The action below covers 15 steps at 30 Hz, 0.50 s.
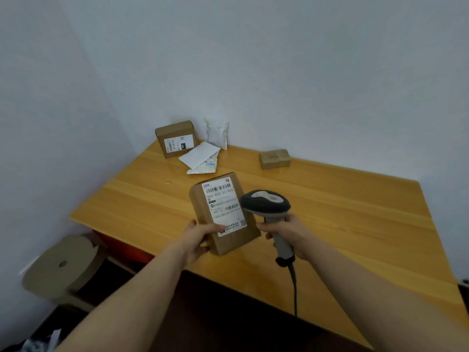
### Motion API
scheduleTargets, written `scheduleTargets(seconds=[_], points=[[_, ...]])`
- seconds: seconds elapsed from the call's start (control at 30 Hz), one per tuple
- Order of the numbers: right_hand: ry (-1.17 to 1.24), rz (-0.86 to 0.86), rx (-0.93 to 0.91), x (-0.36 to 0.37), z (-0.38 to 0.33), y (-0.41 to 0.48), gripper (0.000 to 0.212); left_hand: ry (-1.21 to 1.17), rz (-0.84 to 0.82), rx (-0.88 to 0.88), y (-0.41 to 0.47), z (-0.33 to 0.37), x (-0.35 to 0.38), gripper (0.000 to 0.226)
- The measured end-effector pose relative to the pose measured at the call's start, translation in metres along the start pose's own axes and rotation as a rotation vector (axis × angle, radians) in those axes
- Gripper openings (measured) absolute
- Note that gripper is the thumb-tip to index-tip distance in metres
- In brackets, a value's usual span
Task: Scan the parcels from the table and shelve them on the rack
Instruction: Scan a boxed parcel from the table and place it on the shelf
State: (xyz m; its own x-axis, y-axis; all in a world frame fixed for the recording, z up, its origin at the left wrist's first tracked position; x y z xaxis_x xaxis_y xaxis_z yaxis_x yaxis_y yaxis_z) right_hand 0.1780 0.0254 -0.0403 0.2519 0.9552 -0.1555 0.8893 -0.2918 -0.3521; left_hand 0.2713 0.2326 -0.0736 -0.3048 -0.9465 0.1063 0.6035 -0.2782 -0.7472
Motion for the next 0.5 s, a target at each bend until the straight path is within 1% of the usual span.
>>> scheduleTargets(seconds=[0.07, 0.13, 0.23, 0.33, 0.5], points=[[-0.041, -0.057, -0.085, 0.002, -0.018, -0.005, 0.017, 0.073, 0.073, 0.066, -0.007, 0.018, -0.007, 0.07], [-0.044, -0.116, -0.134, 0.006, -0.032, -0.011, 0.013, 0.127, 0.143, 0.114, -0.013, 0.034, -0.015, 0.062], [0.017, -0.171, -0.148, 0.013, -0.043, -0.018, 0.012, 0.163, 0.204, 0.148, -0.018, 0.049, -0.025, 0.06], [0.002, -0.197, -0.157, 0.019, -0.049, -0.022, 0.012, 0.166, 0.226, 0.174, -0.024, 0.058, -0.03, 0.06], [-0.021, -0.186, -0.184, 0.026, -0.056, -0.024, 0.015, 0.15, 0.244, 0.188, -0.029, 0.063, -0.039, 0.06]])
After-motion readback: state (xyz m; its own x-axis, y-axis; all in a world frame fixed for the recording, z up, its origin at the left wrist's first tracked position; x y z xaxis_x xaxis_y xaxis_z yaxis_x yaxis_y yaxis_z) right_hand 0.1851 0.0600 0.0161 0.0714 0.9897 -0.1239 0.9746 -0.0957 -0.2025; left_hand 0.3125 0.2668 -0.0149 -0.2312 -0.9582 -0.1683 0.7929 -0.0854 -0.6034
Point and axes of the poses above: each hand's wrist, its own y-axis towards the middle knuckle, its own x-axis out of the palm, z = x × y, the point moved 3 cm from there along y, towards the middle knuckle, and after that the axes turned 9 degrees about -x, right-handed, at the moved point
